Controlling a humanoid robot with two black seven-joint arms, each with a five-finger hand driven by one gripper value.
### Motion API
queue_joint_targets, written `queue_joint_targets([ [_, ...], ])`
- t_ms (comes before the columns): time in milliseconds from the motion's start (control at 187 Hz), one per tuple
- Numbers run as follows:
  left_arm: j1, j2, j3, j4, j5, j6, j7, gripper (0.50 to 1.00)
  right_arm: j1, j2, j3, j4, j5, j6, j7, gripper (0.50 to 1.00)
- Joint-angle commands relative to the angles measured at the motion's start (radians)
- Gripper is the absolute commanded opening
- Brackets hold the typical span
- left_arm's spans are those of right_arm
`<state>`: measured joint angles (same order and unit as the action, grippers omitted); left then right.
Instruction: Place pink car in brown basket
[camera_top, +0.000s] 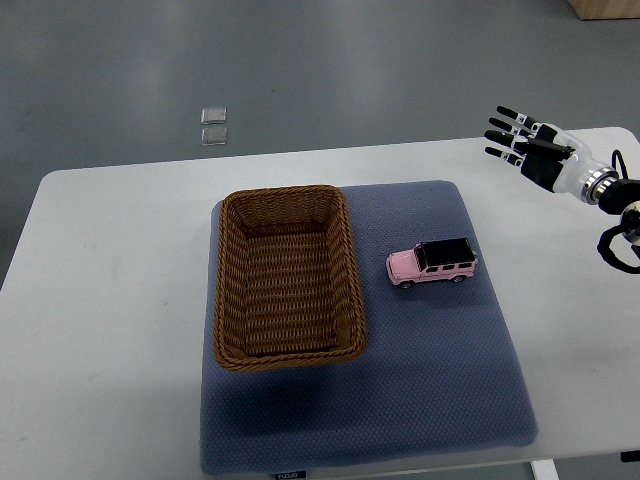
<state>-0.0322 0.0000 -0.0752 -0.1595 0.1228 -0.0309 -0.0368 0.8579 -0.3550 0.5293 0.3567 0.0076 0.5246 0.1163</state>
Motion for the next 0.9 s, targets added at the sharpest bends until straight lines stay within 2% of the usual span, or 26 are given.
queue_joint_targets([
  [0,0.000,0.000,0.000,0.000,0.000,0.000,0.000,1.000,0.003,0.002,0.000,0.001,0.000,-0.008,0.002,0.942],
  [220,0.000,0.000,0.000,0.000,0.000,0.000,0.000,1.000,0.004,0.001,-0.006,0.004,-0.006,0.000,0.005,0.940],
  [380,0.000,0.000,0.000,-0.002,0.000,0.000,0.000,1.000,0.004,-0.016,-0.023,0.013,-0.057,0.086,0.016,0.940],
  [509,0.001,0.000,0.000,-0.003,0.000,0.000,0.000,1.000,0.009,-0.030,-0.022,0.019,-0.173,0.086,0.036,0.936],
  [895,0.000,0.000,0.000,-0.002,0.000,0.000,0.000,1.000,0.089,-0.147,-0.020,0.209,-0.617,0.072,0.040,0.930],
])
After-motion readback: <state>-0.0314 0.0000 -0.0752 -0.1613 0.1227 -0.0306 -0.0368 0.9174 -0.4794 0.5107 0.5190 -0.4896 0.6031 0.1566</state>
